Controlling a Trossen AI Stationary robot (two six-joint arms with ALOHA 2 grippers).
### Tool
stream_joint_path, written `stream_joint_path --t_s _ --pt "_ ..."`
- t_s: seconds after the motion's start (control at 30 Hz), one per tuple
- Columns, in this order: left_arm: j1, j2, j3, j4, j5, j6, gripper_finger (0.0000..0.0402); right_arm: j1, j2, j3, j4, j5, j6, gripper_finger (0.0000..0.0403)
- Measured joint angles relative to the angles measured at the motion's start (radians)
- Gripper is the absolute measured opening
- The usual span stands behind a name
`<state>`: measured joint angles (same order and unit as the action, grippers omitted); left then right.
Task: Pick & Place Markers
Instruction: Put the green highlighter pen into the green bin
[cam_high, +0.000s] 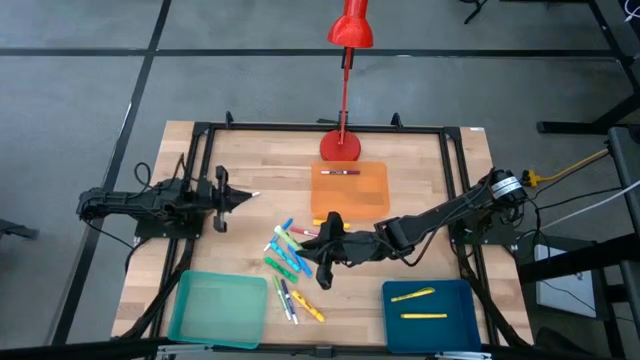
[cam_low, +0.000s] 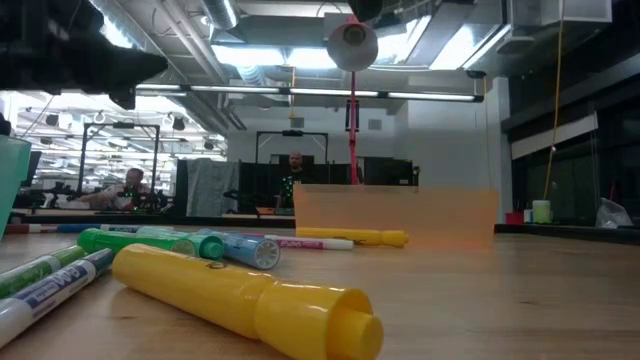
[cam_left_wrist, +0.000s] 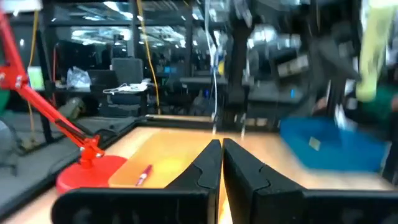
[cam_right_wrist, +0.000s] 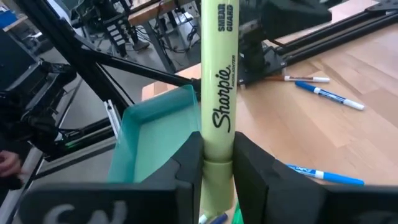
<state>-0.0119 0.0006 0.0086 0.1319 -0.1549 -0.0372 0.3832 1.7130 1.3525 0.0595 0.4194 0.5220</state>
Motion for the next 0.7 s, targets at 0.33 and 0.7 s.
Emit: stream_joint_path --t_s 0.33,0.7 --pt "0.0 0.0 0.0 0.195 -0.004 -0.377 0.0007 -0.001 0.0 0.0 0.005 0.0 -0.005 0.0066" --pt "0.0 0.0 0.001 0.271 0.038 -0.604 0.0028 -0.001 0.0 0.0 0.063 0.0 -0.037 0.0066"
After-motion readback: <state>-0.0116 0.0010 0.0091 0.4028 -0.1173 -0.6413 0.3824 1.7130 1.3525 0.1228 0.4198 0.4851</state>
